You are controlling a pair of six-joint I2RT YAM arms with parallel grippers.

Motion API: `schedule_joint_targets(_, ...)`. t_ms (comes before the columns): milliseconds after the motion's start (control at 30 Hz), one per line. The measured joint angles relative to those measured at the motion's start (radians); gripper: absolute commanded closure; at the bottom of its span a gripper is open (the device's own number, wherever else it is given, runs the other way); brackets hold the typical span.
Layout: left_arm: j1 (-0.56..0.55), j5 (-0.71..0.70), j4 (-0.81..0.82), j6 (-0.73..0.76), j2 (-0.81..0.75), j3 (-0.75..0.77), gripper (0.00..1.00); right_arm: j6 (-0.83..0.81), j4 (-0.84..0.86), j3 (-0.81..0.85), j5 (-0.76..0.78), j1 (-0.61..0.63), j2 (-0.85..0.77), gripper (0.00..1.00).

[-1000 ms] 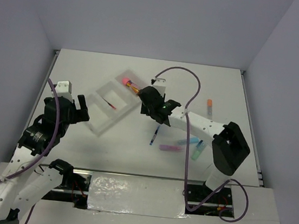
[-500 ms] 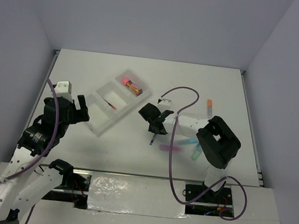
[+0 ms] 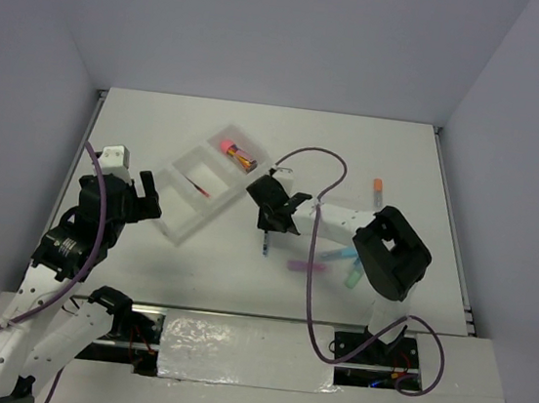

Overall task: Sort the stationery into containers
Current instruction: Pick up the pen from the center of the board, then place the pen in the storage box.

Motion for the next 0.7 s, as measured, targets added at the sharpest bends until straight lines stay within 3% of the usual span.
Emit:
schedule_joint_targets(333, 0.000, 0.002, 0.000, 0.000, 0.000, 0.000, 0.01, -0.313, 0.095, 0.367, -0.061, 0.023, 0.049, 0.99)
schedule_joint_targets(567, 0.000, 0.008, 0.000, 0.000, 0.000, 0.000, 0.01, -0.471, 0.102, 0.688, -0.104, 0.023, 0.262, 0.97)
schedule_joint_targets(700, 0.000, 0.014, 0.001, 0.001, 0.000, 0.000, 0.01, -0.501, 0.101, 0.766, -0.124, 0.023, 0.334, 0.85)
